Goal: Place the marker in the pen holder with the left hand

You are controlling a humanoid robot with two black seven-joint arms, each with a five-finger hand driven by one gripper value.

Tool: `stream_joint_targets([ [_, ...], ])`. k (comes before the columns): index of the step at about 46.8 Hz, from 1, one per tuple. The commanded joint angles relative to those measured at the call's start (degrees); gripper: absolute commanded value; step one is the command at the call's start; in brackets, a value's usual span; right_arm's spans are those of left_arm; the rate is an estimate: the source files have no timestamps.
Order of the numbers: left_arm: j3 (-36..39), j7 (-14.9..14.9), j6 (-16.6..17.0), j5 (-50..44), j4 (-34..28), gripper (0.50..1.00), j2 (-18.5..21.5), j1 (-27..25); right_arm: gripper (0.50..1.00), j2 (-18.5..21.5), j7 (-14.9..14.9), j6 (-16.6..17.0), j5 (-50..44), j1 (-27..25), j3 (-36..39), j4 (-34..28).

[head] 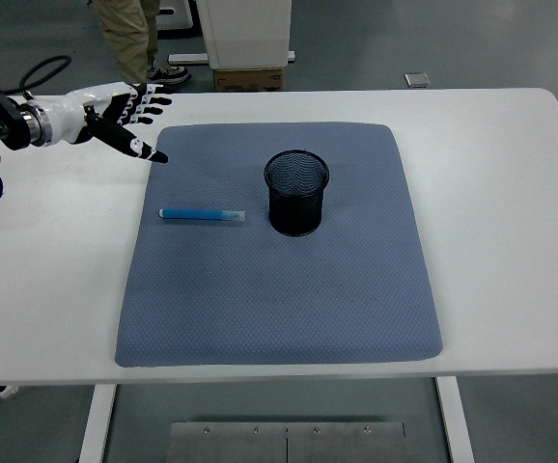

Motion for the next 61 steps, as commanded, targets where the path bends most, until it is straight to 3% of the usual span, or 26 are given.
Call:
stream_joint_targets([
  [1, 1.26, 0.30, -0.58, 0.12, -0.24, 1.000, -0.12, -1.17, 1.000, 0.00, 0.00, 0.00, 0.00, -0.01, 0.00, 0.00],
  [7, 5.56, 1.09, -0.67, 1.08, -1.38, 1.000, -0.99, -3.46, 1.000, 0.00, 0.00, 0.00, 0.00, -0.01, 0.00, 0.00],
  [16, 12.25, 2.50, -0.49, 3.45, -1.73, 1.000, -5.48, -6.54, 1.000, 0.00, 0.00, 0.00, 0.00, -0.01, 0.00, 0.00],
  [32, 12.43, 2.67, 0.47, 15.14, -4.72, 1.000, -9.78, -7.06, 1.000, 0.00, 0.00, 0.00, 0.00, -0.01, 0.00, 0.00],
  [38, 12.43, 2.76, 2.23, 19.80, -4.64, 1.000, -11.01, -7.24, 1.000, 0.00, 0.00, 0.00, 0.00, -0.01, 0.00, 0.00],
  [46, 12.60, 2.76, 7.15, 22.00, -4.64, 1.000, -13.21, -7.33, 1.000, 0.00, 0.00, 0.00, 0.00, -0.01, 0.00, 0.00],
  [61, 14.10, 2.50, 8.47, 23.23, -4.72, 1.000, -16.73, -7.33, 1.000, 0.00, 0.00, 0.00, 0.00, 0.07, 0.00, 0.00],
])
